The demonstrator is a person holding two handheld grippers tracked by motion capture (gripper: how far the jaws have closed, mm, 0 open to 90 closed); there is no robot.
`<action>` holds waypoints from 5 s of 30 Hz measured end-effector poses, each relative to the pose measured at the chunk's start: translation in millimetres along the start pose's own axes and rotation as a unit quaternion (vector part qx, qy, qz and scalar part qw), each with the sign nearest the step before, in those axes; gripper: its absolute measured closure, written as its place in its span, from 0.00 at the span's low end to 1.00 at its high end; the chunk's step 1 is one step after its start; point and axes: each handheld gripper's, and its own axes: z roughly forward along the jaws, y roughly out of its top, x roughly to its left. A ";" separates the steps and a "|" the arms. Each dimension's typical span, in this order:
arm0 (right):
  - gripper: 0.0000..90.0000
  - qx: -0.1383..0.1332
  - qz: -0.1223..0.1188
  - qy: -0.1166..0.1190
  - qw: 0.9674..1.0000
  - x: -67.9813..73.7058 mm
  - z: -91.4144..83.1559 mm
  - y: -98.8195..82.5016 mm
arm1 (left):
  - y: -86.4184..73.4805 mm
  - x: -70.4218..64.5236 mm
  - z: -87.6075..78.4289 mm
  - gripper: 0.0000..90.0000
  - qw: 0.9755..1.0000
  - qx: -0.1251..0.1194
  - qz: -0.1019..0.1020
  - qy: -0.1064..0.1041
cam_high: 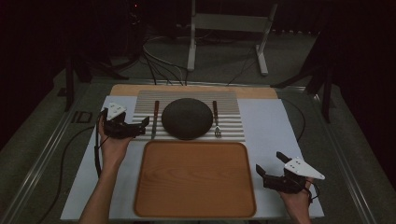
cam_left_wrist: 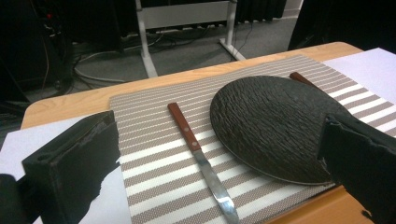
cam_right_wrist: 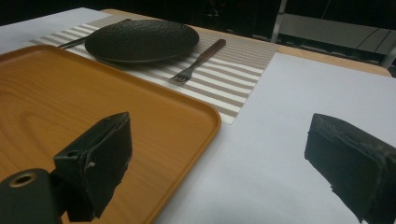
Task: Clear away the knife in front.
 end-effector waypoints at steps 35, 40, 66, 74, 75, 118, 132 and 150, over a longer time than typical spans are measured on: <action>0.08 0.001 0.000 0.001 1.000 -0.2 0.1 0.1 | 4.9 6.6 43.3 0.00 0.999 0.032 -0.023 0.017; 0.08 0.002 0.000 0.001 1.000 -0.2 0.2 0.1 | 7.6 6.9 49.1 0.00 0.999 0.033 -0.026 0.019; 0.08 0.005 -0.002 0.001 1.000 -0.4 1.5 -0.2 | 1.0 6.9 84.1 0.00 0.997 0.065 -0.034 0.024; 0.08 0.005 -0.002 0.002 1.000 -0.6 1.4 0.0 | -4.5 5.5 94.3 0.00 0.996 0.078 -0.036 0.028; 0.08 0.004 -0.002 0.002 1.000 -0.6 1.4 0.0 | -4.9 5.6 95.3 0.00 0.996 0.079 -0.037 0.029; 0.08 0.009 -0.002 0.009 1.000 -0.7 2.2 -0.3 | -15.3 -0.7 131.2 0.27 0.982 0.160 -0.067 0.080; 0.08 0.012 -0.010 0.006 1.000 -0.7 2.5 -0.9 | -22.9 1.8 146.7 0.69 0.974 0.197 -0.088 0.065; 0.08 0.014 -0.008 0.004 1.000 -1.5 2.1 -1.1 | -24.1 2.1 151.1 0.87 0.971 0.221 -0.071 0.062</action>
